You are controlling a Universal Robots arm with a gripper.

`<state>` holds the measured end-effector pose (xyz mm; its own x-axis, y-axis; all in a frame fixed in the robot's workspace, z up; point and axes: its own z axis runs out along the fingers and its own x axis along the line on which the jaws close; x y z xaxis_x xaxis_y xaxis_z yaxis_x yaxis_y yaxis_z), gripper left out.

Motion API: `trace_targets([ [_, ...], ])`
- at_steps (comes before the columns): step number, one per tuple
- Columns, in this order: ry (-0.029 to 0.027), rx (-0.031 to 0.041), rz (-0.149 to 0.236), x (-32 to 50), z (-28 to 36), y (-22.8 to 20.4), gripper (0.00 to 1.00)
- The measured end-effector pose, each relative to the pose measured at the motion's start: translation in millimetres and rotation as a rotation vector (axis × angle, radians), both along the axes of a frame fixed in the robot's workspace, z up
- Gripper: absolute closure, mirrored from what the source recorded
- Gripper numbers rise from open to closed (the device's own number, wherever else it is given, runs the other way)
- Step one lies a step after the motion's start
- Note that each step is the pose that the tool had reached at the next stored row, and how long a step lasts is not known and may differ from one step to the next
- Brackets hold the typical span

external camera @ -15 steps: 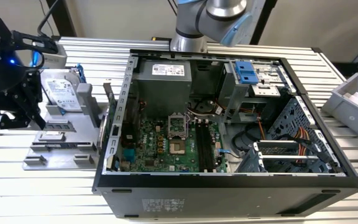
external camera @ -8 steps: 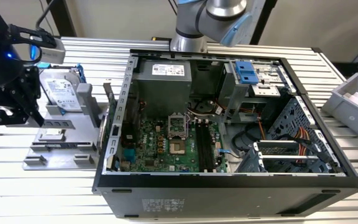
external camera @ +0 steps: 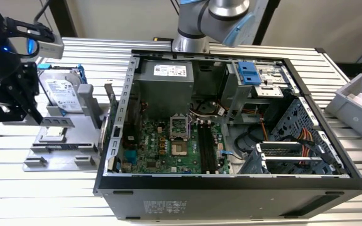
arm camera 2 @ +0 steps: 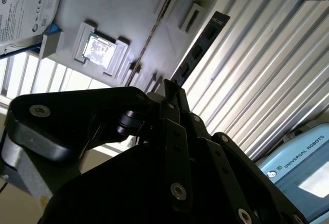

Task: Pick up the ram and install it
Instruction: 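Pick up the ram and move it above insertion slot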

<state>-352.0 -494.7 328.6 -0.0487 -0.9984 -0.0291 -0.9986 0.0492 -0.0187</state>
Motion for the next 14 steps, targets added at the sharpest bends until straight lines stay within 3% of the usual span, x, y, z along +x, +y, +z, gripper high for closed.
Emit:
trace_targets([
  [14, 0.0, 0.0, 0.0, 0.0, 13.7, 0.9, 1.0],
])
